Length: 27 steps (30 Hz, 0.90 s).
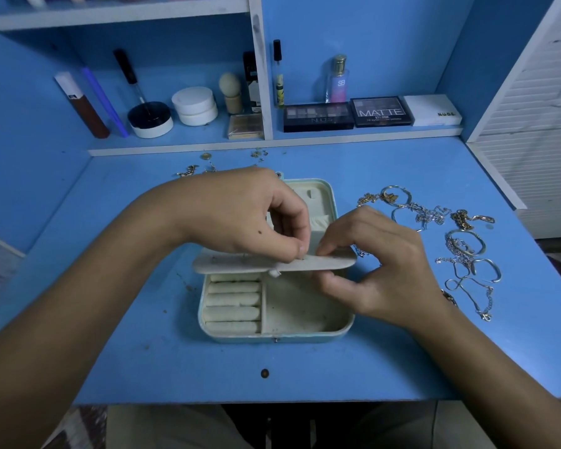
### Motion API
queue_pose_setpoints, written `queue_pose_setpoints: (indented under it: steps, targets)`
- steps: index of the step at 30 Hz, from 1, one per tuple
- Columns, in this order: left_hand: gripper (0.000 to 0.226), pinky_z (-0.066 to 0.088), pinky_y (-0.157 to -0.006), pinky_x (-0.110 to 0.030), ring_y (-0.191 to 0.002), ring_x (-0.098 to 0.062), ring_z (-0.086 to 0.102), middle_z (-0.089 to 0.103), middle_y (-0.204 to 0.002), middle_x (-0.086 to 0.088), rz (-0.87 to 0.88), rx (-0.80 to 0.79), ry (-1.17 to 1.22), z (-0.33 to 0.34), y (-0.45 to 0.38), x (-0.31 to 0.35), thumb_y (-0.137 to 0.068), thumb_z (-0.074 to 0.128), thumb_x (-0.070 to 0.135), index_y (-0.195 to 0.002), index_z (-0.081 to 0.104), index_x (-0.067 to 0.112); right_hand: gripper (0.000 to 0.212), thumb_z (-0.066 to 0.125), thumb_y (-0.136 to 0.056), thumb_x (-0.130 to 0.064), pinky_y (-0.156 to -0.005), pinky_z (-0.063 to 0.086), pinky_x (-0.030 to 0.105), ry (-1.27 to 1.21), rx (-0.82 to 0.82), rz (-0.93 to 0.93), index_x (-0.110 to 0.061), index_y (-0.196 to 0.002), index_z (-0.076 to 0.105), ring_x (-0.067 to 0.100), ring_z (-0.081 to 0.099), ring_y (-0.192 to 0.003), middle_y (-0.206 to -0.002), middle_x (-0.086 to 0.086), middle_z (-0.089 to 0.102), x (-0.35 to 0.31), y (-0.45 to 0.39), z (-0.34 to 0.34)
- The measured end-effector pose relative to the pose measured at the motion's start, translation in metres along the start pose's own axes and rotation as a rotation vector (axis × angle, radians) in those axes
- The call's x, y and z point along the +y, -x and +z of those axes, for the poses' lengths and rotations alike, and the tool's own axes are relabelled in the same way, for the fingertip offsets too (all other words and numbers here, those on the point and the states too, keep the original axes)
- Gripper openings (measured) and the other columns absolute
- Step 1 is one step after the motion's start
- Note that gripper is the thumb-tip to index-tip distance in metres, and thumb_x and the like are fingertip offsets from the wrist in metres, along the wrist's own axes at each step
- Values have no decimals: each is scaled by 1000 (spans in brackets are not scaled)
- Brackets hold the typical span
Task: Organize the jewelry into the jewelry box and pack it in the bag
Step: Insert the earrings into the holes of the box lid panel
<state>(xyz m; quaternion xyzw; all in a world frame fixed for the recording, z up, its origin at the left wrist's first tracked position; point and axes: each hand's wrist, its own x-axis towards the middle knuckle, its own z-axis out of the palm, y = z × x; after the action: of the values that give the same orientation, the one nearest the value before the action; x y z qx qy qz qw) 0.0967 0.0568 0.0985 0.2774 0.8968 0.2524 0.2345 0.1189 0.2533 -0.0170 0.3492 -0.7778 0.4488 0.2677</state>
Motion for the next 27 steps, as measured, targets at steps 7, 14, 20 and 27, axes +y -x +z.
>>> queue_pose_setpoints:
  steps: [7,14,20,27]
  targets:
    - [12,42,-57,-11,-60,1,55,66,-62,15,-40,-65,-40,-1,-4,8,-80,71,18,-73,71,28,12,72,-75,-15,-70,48,30,10,19,-16,-4,-72,69,21,62,-71,-74,2,67,1,0,0]
    - [12,42,-55,-13,-55,2,53,65,-62,14,-47,-75,-53,0,-6,8,-80,71,18,-72,71,28,11,73,-72,-13,-68,48,33,18,22,-38,-3,-71,69,22,62,-69,-72,3,67,1,0,0]
    - [10,54,-74,-30,-72,-3,64,70,-72,12,-26,-70,-28,0,-4,1,-82,71,21,-76,72,29,11,74,-74,-12,-68,48,34,21,23,-38,-3,-71,69,23,62,-69,-74,2,67,1,0,1]
    - [12,54,-83,-23,-84,-6,69,74,-85,12,45,133,147,-8,5,-26,-85,69,35,-93,75,27,11,74,-78,-11,-67,47,28,23,41,-1,-4,-73,69,21,61,-69,-74,3,65,-1,-7,1]
